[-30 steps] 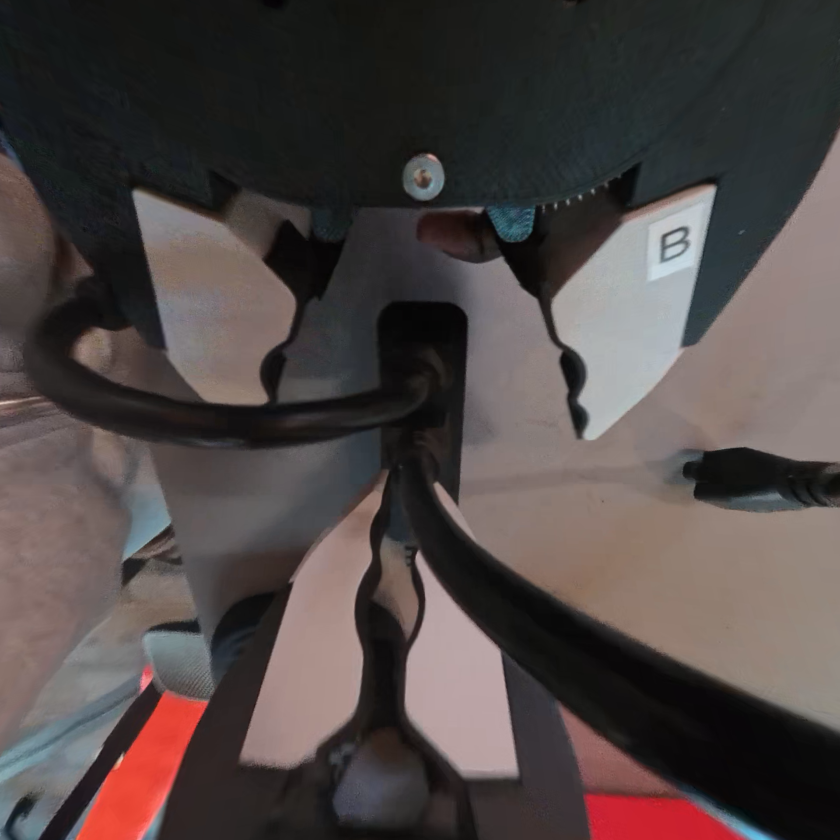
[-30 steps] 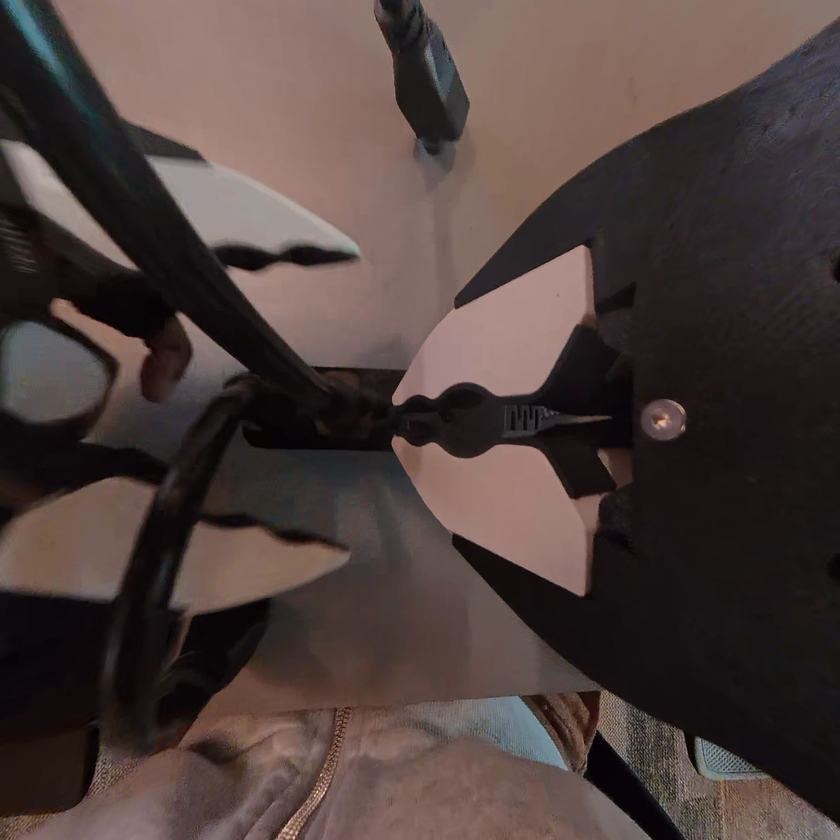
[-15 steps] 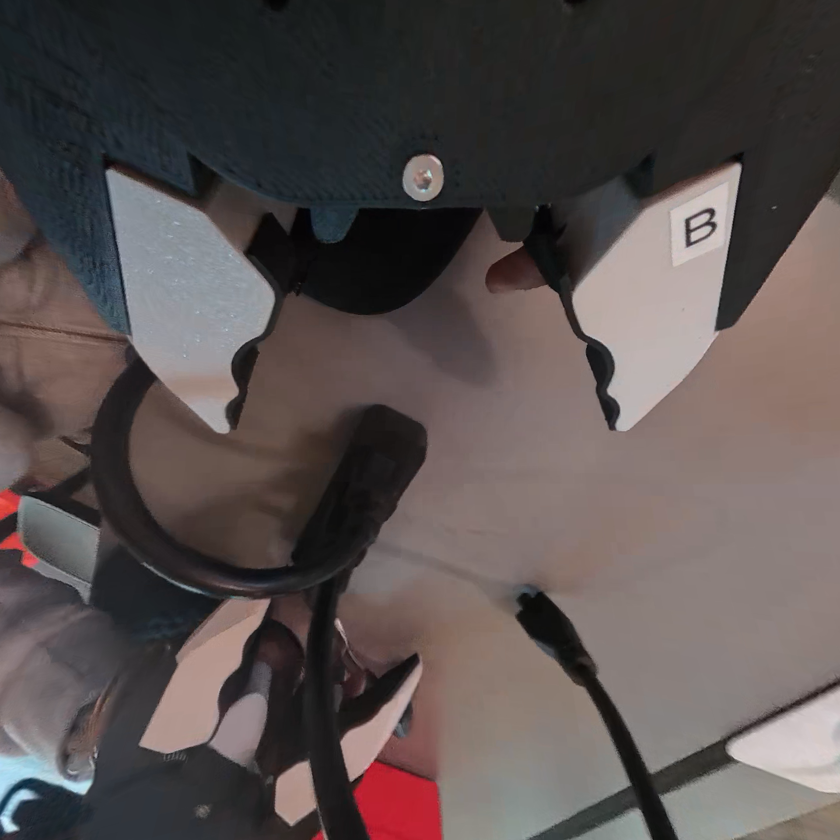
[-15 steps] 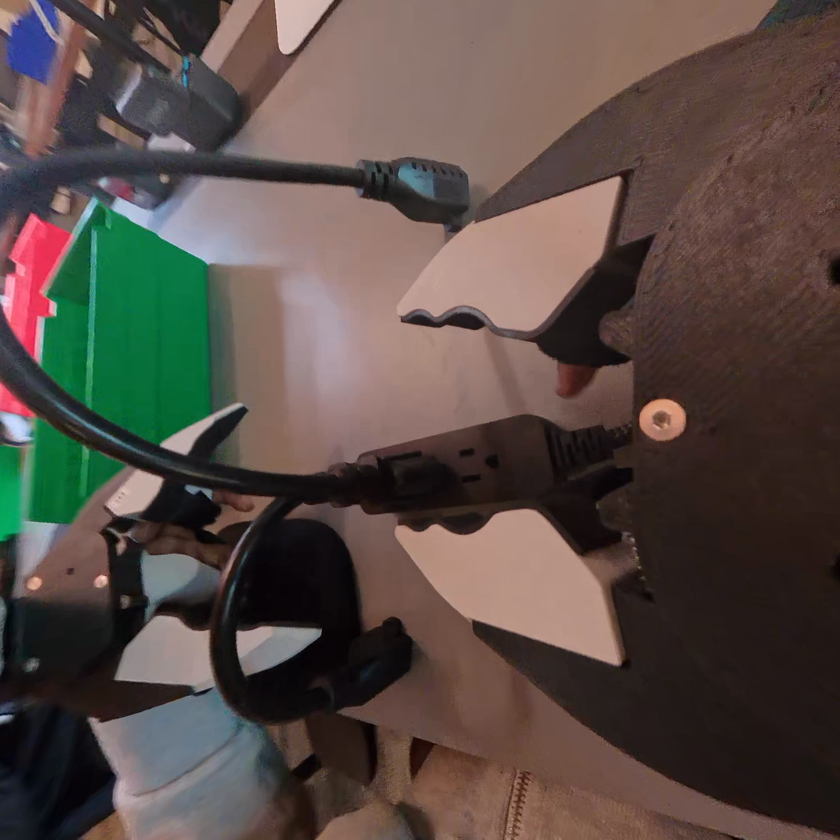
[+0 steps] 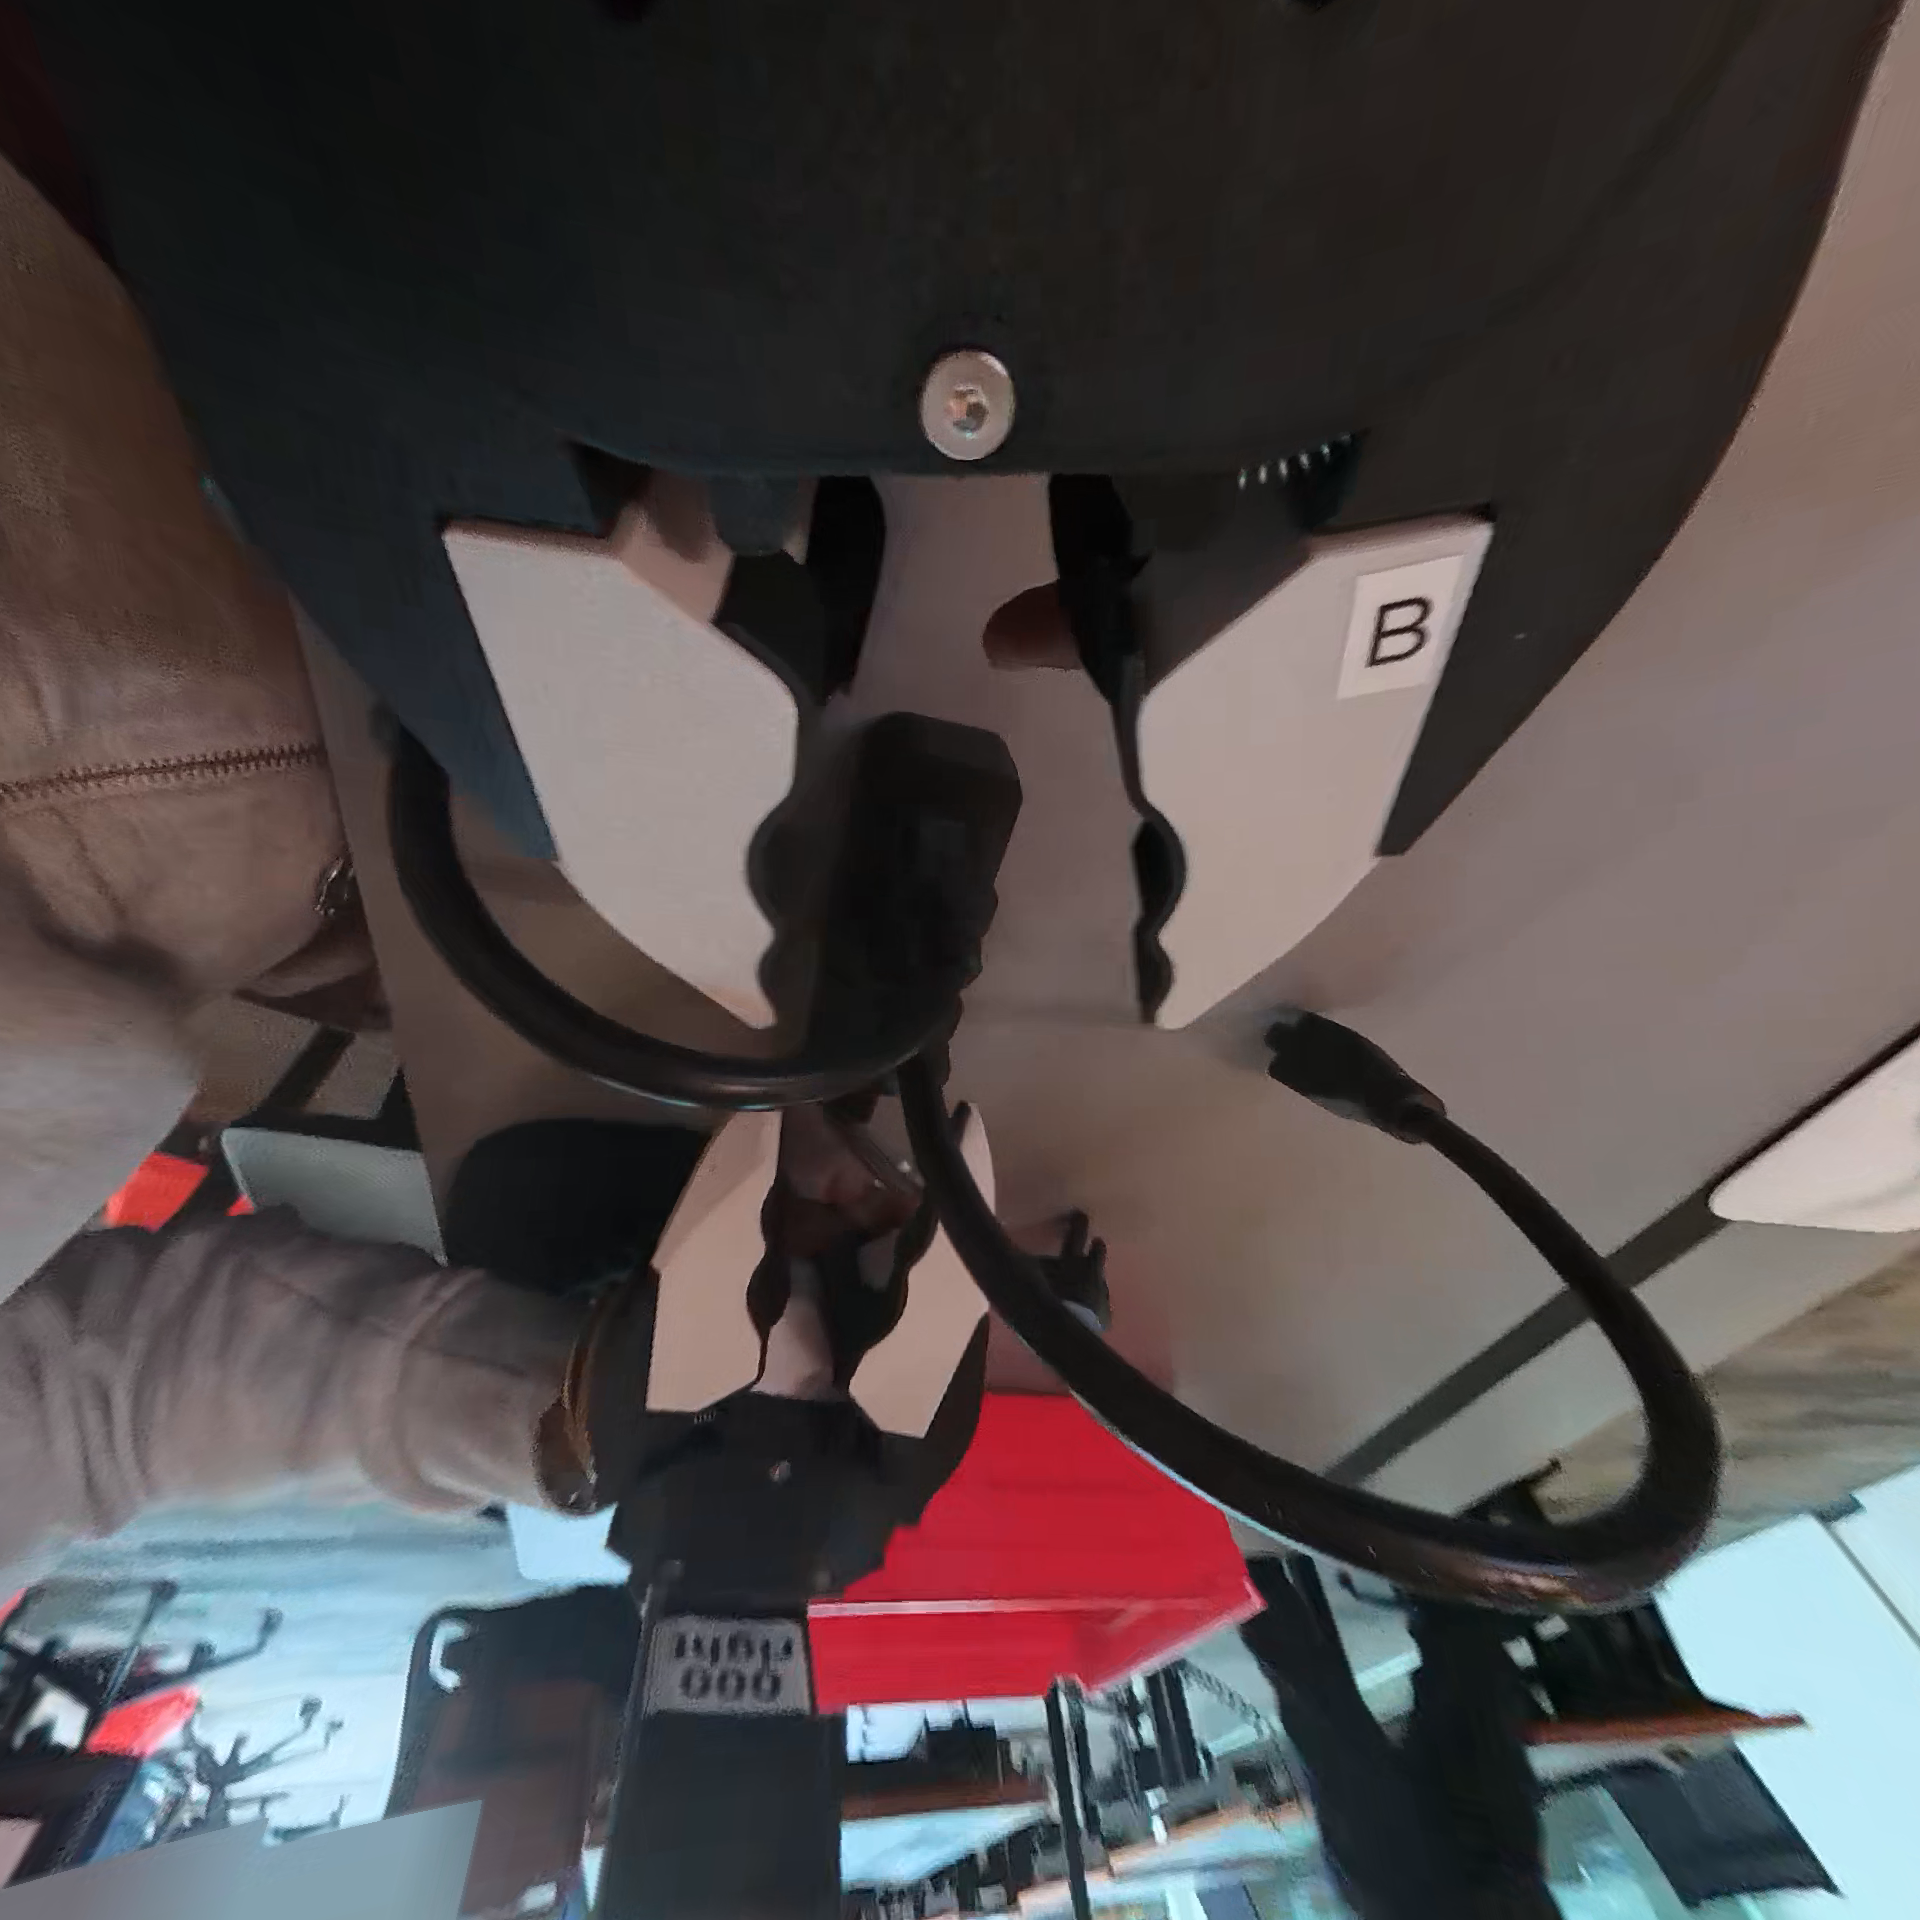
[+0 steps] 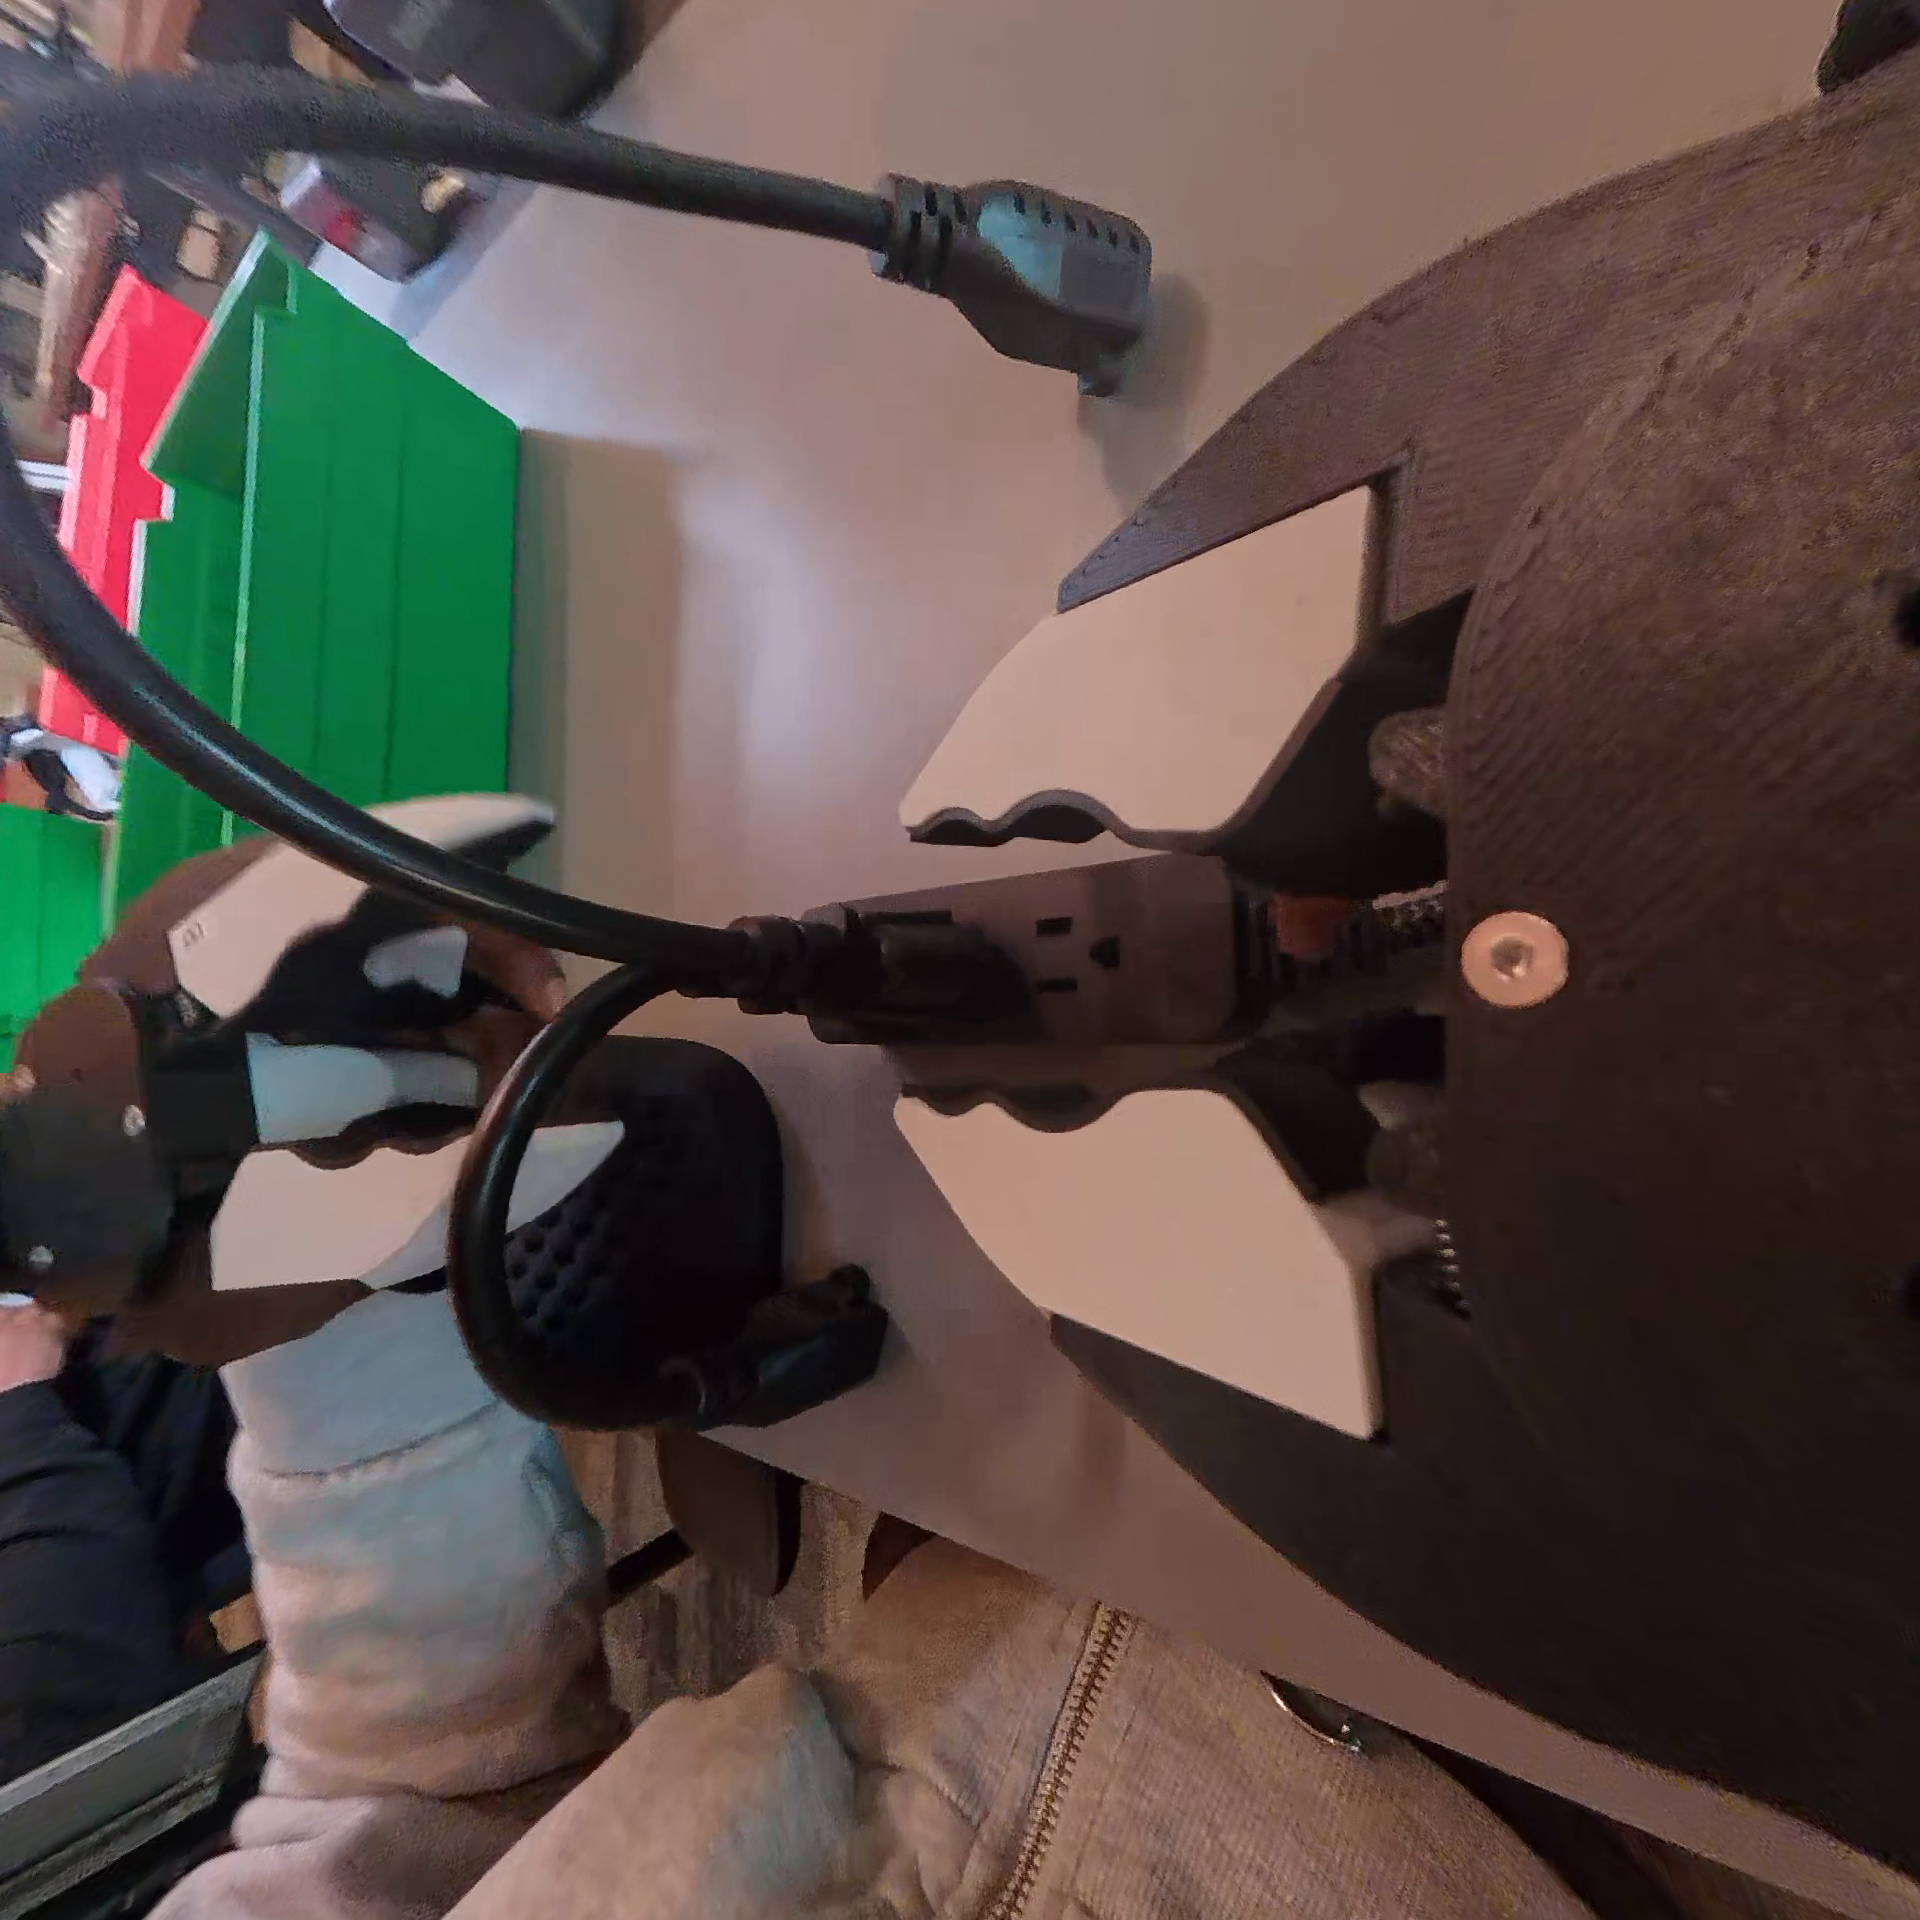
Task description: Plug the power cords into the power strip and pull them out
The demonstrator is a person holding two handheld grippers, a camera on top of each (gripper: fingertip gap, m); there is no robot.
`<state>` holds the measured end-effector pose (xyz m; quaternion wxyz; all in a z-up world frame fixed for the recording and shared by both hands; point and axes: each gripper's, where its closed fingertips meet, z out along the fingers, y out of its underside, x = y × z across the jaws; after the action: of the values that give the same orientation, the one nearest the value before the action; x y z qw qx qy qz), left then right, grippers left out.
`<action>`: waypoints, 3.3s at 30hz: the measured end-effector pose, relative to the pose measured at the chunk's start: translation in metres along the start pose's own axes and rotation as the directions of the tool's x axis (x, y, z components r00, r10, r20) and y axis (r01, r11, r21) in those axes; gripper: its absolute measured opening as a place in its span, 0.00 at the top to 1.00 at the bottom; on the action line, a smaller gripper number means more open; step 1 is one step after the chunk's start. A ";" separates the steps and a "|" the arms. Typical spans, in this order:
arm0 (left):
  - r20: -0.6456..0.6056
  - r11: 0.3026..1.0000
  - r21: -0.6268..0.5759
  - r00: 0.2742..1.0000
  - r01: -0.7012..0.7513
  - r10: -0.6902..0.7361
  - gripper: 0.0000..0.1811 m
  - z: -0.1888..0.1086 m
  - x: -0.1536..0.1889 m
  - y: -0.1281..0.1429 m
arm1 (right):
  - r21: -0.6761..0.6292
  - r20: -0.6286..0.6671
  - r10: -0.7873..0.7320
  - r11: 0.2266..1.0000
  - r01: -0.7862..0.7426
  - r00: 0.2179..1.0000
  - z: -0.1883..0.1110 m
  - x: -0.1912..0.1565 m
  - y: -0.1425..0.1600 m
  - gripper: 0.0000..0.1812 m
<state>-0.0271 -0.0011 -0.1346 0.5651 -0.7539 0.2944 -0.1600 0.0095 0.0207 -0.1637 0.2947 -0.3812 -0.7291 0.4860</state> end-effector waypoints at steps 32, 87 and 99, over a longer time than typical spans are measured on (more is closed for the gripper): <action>-0.258 0.997 -0.042 0.965 -0.058 0.045 0.91 0.044 0.017 0.015 | -0.189 0.019 0.099 0.977 -0.094 0.995 0.030 -0.001 0.018 0.85; -0.333 0.994 -0.047 0.937 0.096 -0.106 0.91 0.048 0.021 0.022 | -0.731 -0.052 0.094 0.674 -0.102 0.994 0.016 -0.005 0.035 0.92; -0.399 0.991 -0.044 0.907 0.126 -0.133 0.57 0.026 0.006 0.026 | -0.394 -0.137 0.213 0.884 -0.250 0.967 0.025 -0.003 0.026 0.76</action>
<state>-0.0141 0.0099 -0.1675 0.4743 -0.7280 0.3545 -0.3456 -0.0016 0.0121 -0.1969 0.1808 -0.5399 -0.7497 0.3372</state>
